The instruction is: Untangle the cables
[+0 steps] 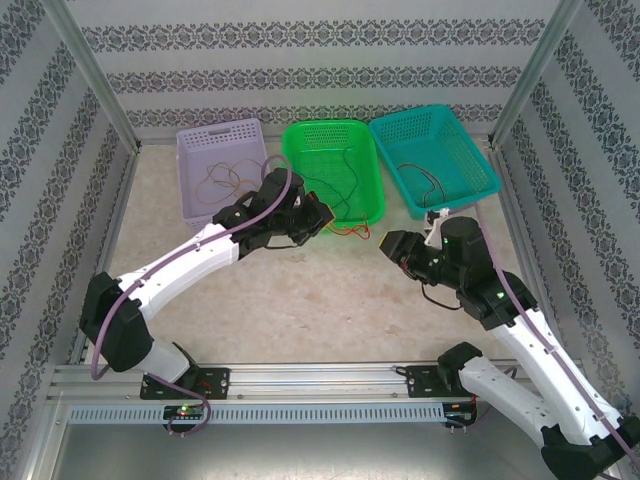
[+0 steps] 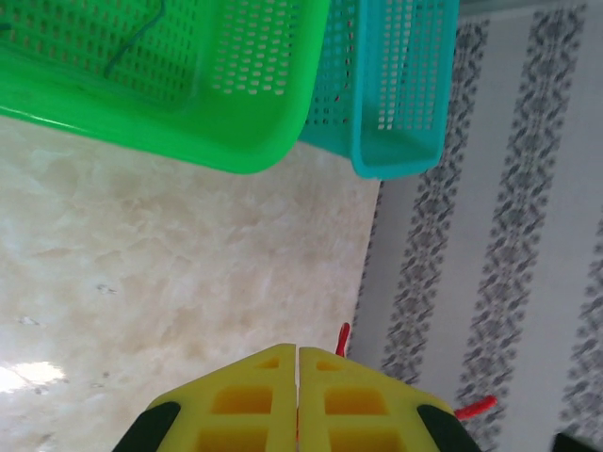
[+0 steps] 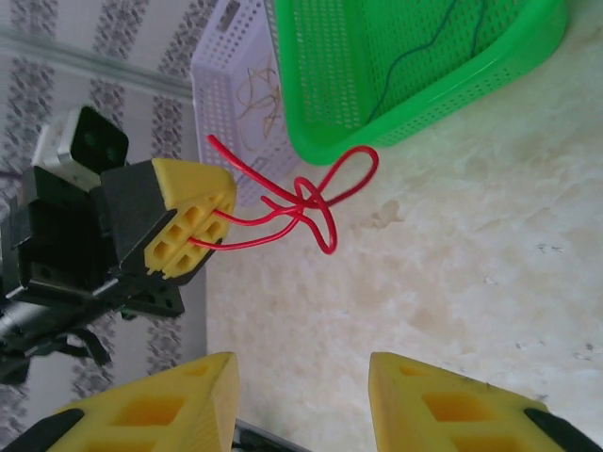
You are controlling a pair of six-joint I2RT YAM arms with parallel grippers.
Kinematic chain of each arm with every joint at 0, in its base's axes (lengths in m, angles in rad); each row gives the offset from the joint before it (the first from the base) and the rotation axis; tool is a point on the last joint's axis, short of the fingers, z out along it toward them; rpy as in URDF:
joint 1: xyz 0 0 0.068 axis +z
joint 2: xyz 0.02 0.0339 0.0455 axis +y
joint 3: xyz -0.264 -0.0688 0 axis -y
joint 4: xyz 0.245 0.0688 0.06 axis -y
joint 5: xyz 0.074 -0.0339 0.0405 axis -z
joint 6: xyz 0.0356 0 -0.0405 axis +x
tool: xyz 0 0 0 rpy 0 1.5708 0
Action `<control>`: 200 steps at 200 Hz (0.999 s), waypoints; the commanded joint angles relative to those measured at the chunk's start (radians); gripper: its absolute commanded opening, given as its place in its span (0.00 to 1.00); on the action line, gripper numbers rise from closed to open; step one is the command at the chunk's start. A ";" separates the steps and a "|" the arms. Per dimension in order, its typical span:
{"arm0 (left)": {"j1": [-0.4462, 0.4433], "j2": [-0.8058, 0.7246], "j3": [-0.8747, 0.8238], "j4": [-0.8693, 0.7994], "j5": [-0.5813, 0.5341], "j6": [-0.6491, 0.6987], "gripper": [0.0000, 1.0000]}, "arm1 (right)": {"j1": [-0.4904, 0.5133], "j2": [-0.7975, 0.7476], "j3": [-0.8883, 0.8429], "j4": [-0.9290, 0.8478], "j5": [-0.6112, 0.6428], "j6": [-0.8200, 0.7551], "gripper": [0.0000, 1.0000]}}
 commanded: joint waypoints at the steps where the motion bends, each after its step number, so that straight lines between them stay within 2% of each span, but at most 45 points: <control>1: 0.010 0.026 0.059 -0.036 -0.021 -0.189 0.00 | 0.011 0.022 -0.050 0.111 0.042 0.104 0.40; 29: 0.010 0.049 0.069 -0.053 0.037 -0.271 0.00 | 0.005 0.055 -0.120 0.300 0.055 0.183 0.37; 53: 0.009 0.057 0.083 -0.075 0.053 -0.279 0.00 | -0.014 0.120 -0.097 0.374 0.035 0.174 0.35; 81: 0.010 0.061 0.088 -0.091 0.059 -0.274 0.00 | -0.018 0.171 -0.040 0.362 0.025 0.125 0.34; 105: 0.010 0.058 0.077 -0.067 0.066 -0.288 0.00 | -0.024 0.189 -0.043 0.347 0.020 0.131 0.24; 131: 0.010 0.059 0.091 -0.075 0.067 -0.279 0.00 | -0.029 0.194 -0.052 0.334 0.026 0.129 0.20; 163: 0.010 0.062 0.095 -0.073 0.073 -0.272 0.00 | -0.044 0.203 -0.044 0.332 0.024 0.117 0.00; 200: 0.034 0.067 0.124 -0.092 0.053 -0.183 0.00 | -0.055 0.218 0.005 0.222 -0.048 0.022 0.00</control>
